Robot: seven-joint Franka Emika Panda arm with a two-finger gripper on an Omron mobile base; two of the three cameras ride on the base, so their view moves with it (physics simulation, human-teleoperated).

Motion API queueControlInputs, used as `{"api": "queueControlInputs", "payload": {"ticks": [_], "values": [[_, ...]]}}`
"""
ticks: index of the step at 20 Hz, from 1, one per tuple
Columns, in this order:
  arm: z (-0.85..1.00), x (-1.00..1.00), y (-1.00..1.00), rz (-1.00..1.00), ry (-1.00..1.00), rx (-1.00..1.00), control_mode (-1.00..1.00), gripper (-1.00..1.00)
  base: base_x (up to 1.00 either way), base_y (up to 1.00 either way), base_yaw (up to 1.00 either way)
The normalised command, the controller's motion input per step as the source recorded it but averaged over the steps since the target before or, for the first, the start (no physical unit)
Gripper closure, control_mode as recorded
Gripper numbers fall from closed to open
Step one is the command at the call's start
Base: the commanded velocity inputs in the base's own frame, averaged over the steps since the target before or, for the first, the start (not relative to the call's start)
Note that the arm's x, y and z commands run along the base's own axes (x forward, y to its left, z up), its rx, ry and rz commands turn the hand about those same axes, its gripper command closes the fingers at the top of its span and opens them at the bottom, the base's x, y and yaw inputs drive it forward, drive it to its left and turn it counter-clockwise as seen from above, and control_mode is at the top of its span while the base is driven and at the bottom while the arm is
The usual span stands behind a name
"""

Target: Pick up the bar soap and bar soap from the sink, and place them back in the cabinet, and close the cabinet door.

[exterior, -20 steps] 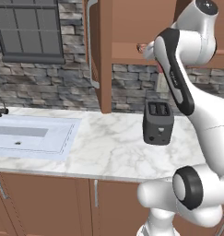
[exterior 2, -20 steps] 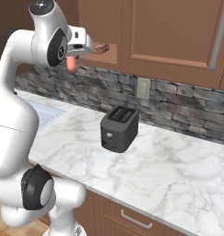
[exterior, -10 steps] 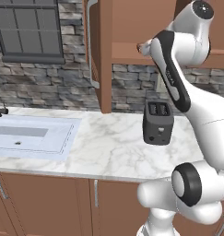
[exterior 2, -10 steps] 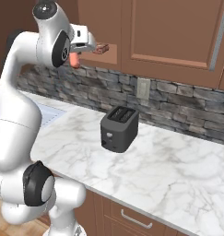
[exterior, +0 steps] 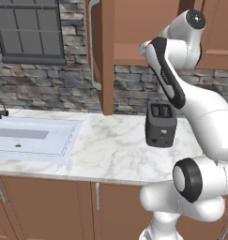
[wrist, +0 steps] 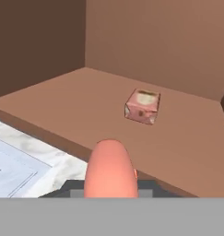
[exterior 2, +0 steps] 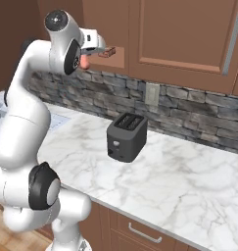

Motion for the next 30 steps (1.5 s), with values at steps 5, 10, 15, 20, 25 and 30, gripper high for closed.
{"api": "queueControlInputs", "payload": {"ticks": [5, 10, 15, 20, 25, 30], "values": [[0.00, 0.58, 0.00, 0.00, 0.00, 0.00, -1.00, 1.00, 0.00, 0.00, 0.00], [0.16, 0.51, 0.00, 0.00, 0.00, 0.02, -1.00, 1.00, 0.00, 0.00, 0.00], [0.01, 0.48, 0.00, 0.00, 0.00, 0.00, -1.00, 1.00, 0.00, 0.00, 0.00], [0.00, 0.40, 0.00, 0.00, 0.00, 0.00, -1.00, 1.00, 0.00, 0.00, 0.00], [-0.02, 0.27, 0.00, 0.00, 0.00, 0.00, -1.00, 1.00, 0.00, 0.00, 0.00], [-0.12, 0.29, 0.01, 0.00, 0.00, 0.00, -1.00, 1.00, 0.00, 0.00, 0.00]]}}
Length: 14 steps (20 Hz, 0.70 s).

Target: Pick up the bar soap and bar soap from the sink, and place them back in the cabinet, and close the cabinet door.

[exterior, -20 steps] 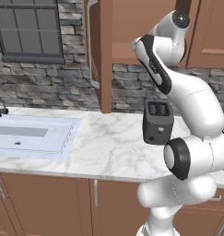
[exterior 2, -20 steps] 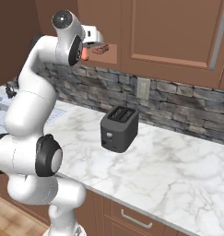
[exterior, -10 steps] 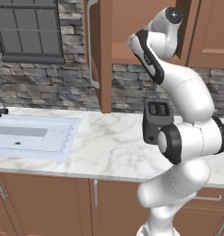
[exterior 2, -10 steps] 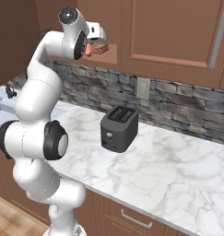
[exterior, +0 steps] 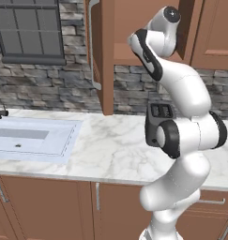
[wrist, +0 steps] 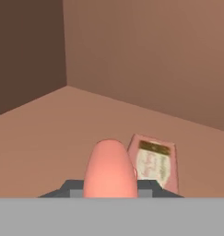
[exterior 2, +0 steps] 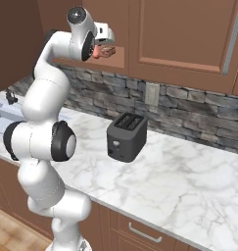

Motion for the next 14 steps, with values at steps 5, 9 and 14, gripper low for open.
{"api": "queueControlInputs", "payload": {"ticks": [5, 9, 14], "values": [[-0.14, 0.29, 0.01, 0.00, 0.00, 0.00, -1.00, 1.00, 0.00, 0.00, 0.00], [-0.13, 0.25, 0.00, 0.00, 0.00, 0.00, -1.00, 1.00, 0.00, 0.00, 0.00], [-0.12, 0.16, 0.02, 0.00, 0.00, 0.00, -1.00, 1.00, 0.00, 0.00, 0.00]]}}
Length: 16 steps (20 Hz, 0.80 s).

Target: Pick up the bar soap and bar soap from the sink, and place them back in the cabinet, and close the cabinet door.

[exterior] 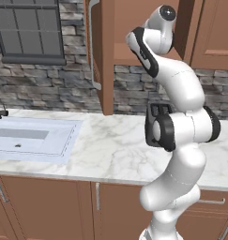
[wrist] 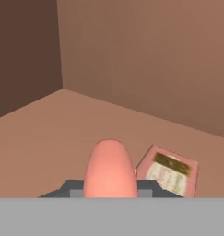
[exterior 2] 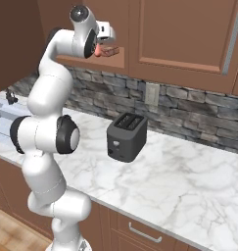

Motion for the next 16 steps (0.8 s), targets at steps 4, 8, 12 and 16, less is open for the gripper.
{"api": "queueControlInputs", "payload": {"ticks": [4, 8, 12, 16], "values": [[0.00, 0.02, 0.00, 0.00, 0.00, 0.00, -1.00, -1.00, 0.00, 0.00, 0.00], [0.00, 0.00, 0.00, 0.00, 0.00, 0.00, -1.00, -1.00, 0.00, 0.00, 0.00], [0.00, 0.00, 0.00, 0.00, 0.00, 0.00, -1.00, -1.00, 0.00, 0.00, 0.00], [0.00, 0.00, 0.00, 0.00, 0.00, 0.00, -1.00, -1.00, 0.00, 0.00, 0.00]]}}
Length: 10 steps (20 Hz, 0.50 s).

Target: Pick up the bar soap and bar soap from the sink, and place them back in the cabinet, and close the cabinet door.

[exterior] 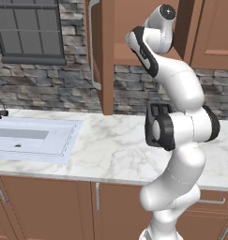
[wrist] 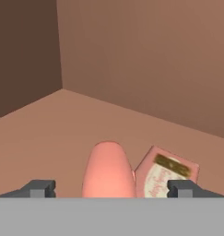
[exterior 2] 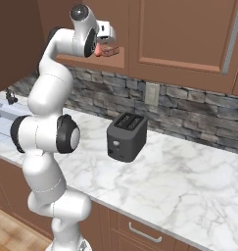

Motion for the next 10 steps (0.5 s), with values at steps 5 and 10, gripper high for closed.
{"api": "queueControlInputs", "payload": {"ticks": [5, 10], "values": [[-0.06, -0.01, 0.00, 0.00, 0.00, 0.00, -1.00, -1.00, 0.00, 0.00, 0.00], [-0.23, -0.12, 0.00, 0.00, -0.02, 0.00, -1.00, -1.00, 0.00, 0.00, 0.00]]}}
